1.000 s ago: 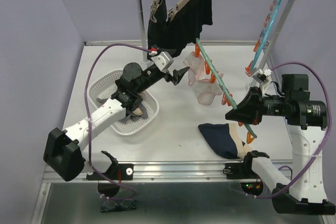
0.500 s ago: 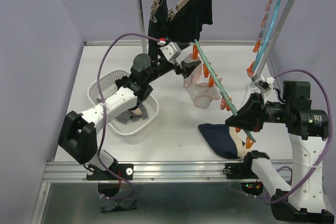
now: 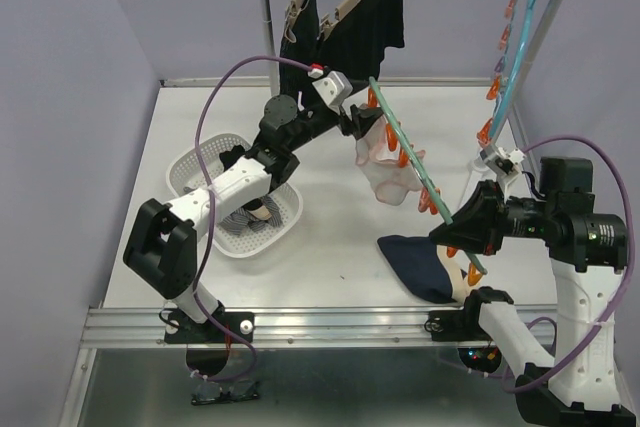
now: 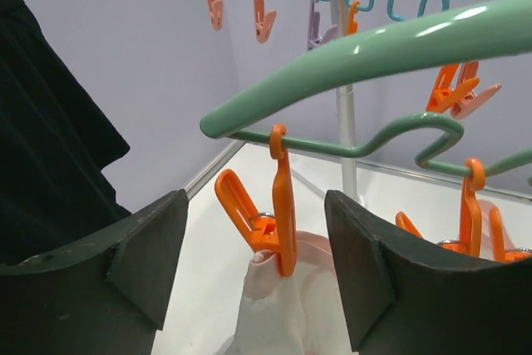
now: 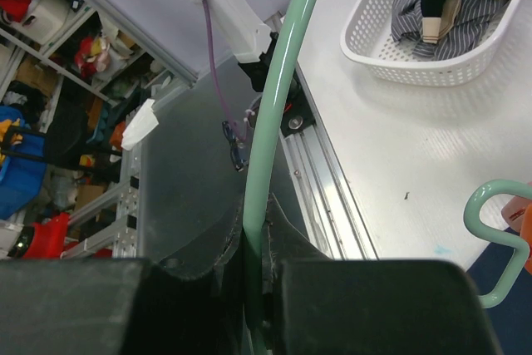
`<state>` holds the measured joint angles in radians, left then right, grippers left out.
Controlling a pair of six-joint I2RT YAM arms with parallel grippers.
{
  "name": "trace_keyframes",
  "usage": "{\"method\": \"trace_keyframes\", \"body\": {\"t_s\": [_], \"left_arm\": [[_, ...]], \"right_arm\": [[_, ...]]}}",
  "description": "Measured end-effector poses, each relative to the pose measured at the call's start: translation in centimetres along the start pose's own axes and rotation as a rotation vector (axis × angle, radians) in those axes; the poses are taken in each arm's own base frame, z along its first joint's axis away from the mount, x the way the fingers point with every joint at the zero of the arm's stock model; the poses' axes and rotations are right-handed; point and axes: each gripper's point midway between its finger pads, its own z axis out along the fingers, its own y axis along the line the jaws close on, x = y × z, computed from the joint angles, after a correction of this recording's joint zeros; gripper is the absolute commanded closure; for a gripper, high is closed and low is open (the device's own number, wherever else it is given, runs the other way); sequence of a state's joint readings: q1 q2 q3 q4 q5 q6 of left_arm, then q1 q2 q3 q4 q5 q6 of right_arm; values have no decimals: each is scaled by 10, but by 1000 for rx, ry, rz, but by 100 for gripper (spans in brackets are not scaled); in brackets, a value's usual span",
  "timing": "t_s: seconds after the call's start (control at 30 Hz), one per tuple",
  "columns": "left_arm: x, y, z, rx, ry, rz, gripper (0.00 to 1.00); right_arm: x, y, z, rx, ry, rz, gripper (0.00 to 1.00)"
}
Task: Remove the underwear clipped to the hanger
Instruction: Remove the underwear from the hanger.
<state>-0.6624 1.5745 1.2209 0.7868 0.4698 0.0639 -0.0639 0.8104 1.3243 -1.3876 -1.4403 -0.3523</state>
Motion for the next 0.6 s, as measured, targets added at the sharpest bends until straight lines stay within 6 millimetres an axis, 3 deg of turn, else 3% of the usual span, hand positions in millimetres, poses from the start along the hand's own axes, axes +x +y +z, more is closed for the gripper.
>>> {"method": "trace_keyframes", "body": {"t_s": [0.1, 0.2, 0.3, 0.4, 0.5, 0.6], "left_arm": [[-1, 0, 2, 2, -3, -12, 38], [-8, -1, 5, 10, -19, -12, 67], [-13, -4, 6, 28, -29, -17, 89], [-14, -6, 6, 34, -33, -18, 99], [-14, -6, 6, 37, -32, -23, 100], [-13, -6, 6, 33, -31, -22, 71]], "right_arm": [[1, -1, 0, -1, 0, 13, 100], [4, -2, 1, -1, 1, 33, 99], [5, -3, 1, -1, 0, 39, 99], [7, -5, 2, -7, -5, 51, 100], [6, -5, 2, -7, -9, 46, 99], [5, -5, 2, -8, -10, 52, 100]]}}
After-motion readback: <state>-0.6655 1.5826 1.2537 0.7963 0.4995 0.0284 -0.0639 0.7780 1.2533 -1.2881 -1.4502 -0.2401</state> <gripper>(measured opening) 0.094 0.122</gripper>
